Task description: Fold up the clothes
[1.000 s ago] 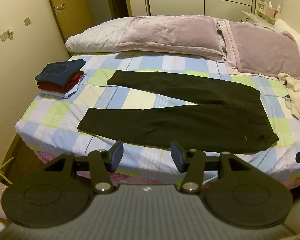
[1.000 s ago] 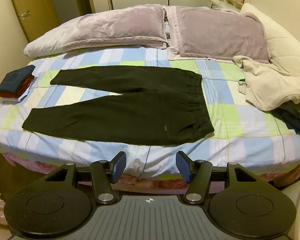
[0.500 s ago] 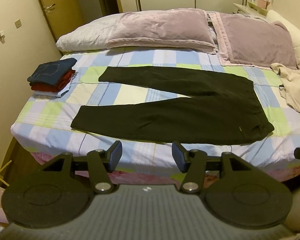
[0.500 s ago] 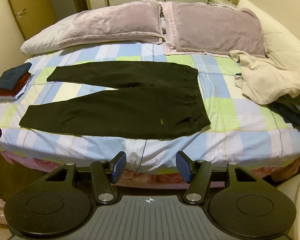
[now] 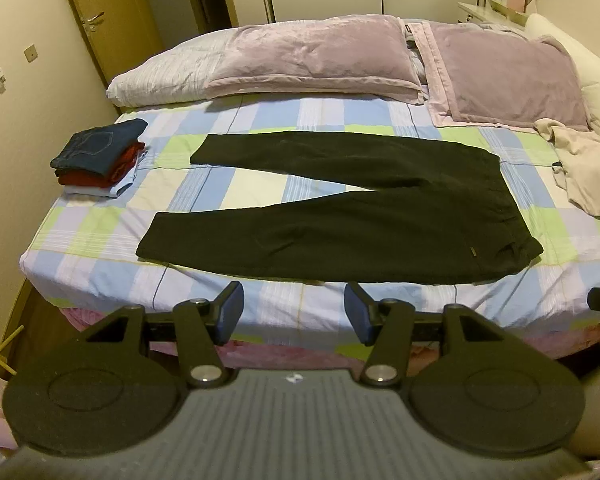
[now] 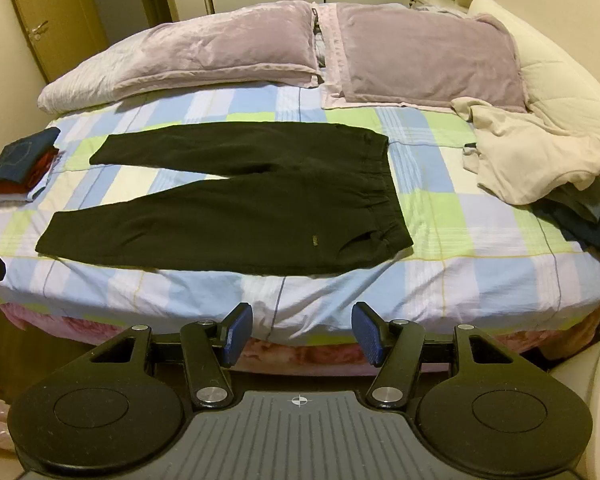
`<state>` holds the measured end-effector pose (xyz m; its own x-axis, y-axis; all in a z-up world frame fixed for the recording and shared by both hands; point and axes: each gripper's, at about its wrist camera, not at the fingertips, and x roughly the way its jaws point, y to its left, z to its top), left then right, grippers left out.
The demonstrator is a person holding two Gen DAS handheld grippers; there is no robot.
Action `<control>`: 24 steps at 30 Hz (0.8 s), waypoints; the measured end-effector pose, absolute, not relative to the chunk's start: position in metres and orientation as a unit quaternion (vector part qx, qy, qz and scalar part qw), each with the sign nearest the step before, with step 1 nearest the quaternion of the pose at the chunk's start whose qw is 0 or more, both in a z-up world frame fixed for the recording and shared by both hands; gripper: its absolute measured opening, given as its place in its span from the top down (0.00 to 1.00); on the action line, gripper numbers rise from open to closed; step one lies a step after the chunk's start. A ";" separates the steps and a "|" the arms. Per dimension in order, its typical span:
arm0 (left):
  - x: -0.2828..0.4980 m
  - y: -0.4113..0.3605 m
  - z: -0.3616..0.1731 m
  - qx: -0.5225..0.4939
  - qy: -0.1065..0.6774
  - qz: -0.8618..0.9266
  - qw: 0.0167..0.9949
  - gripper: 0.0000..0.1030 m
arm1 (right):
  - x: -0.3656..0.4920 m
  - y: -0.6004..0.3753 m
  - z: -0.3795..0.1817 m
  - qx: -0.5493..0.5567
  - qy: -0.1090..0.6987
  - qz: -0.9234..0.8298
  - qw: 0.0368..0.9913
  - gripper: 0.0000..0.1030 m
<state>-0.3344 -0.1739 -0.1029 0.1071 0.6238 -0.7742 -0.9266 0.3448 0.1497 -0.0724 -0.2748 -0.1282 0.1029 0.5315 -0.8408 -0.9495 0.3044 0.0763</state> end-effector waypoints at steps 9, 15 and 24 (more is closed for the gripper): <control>-0.328 -0.177 -0.104 -0.192 0.395 0.542 0.717 0.49 | -0.066 -0.275 -0.129 -0.256 0.408 0.533 0.695 0.43; -0.328 -0.177 -0.105 -0.193 0.396 0.544 0.714 0.49 | -0.066 -0.271 -0.126 -0.257 0.401 0.538 0.696 0.43; -0.326 -0.174 -0.109 -0.195 0.401 0.547 0.708 0.49 | -0.058 -0.266 -0.128 -0.256 0.399 0.541 0.694 0.43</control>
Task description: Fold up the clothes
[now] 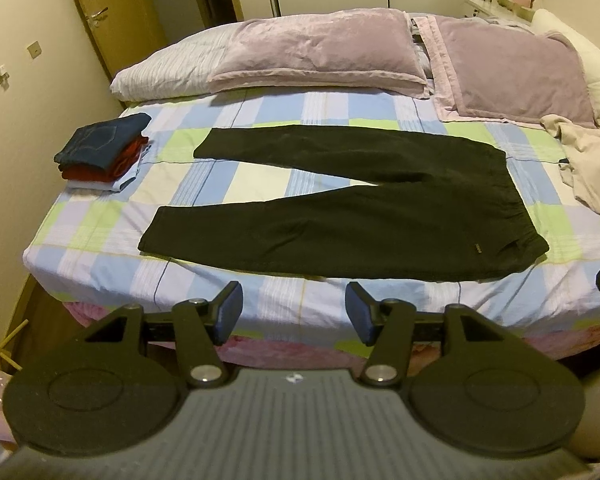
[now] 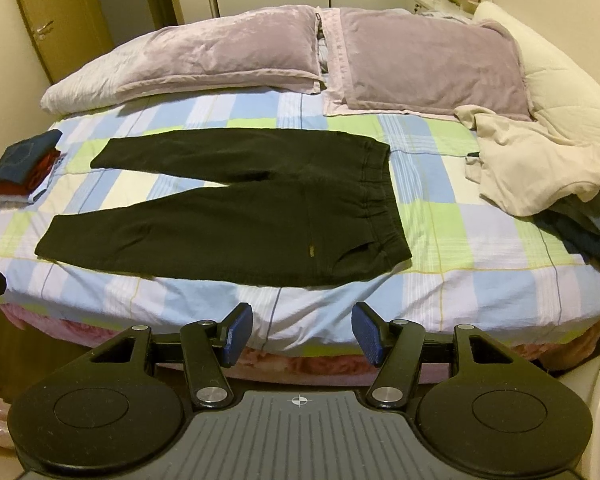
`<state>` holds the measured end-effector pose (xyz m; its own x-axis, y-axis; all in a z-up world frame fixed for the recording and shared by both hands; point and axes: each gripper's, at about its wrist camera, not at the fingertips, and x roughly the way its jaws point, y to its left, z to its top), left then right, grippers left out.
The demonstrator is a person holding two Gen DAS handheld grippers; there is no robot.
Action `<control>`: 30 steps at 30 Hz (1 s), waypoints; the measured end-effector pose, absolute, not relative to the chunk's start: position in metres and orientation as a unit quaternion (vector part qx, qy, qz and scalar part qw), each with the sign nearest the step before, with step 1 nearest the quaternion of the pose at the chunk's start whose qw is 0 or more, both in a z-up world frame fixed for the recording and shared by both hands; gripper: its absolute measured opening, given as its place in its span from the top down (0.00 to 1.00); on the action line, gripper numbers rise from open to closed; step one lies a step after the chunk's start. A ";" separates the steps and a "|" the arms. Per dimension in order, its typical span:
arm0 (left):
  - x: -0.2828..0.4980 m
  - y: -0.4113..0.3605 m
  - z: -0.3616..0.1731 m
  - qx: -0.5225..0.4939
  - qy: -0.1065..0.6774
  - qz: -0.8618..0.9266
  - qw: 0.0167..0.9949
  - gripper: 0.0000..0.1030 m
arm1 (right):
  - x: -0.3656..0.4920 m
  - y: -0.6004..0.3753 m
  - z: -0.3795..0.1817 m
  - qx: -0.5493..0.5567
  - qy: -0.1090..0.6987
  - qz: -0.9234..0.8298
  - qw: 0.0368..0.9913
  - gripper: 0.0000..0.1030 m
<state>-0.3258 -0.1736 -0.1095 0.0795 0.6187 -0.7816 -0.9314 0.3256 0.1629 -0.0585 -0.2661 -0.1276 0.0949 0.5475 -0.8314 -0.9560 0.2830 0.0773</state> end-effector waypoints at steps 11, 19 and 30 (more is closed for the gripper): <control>-0.335 -0.144 -0.113 -0.197 0.384 0.557 0.710 0.49 | -0.045 -0.248 -0.133 -0.254 0.406 0.541 0.691 0.43; -0.329 -0.078 -0.121 -0.207 0.365 0.540 0.730 0.49 | -0.006 -0.228 -0.147 -0.221 0.431 0.503 0.716 0.43; -0.309 0.069 -0.144 -0.196 0.393 0.459 0.773 0.49 | 0.034 -0.160 -0.169 -0.153 0.484 0.425 0.750 0.43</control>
<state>-0.3091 0.0685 -0.1441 0.2705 0.5552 -0.7865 -0.8625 0.5027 0.0583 0.0337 -0.1601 -0.1692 0.1716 0.4884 -0.8556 -0.7850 0.5925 0.1808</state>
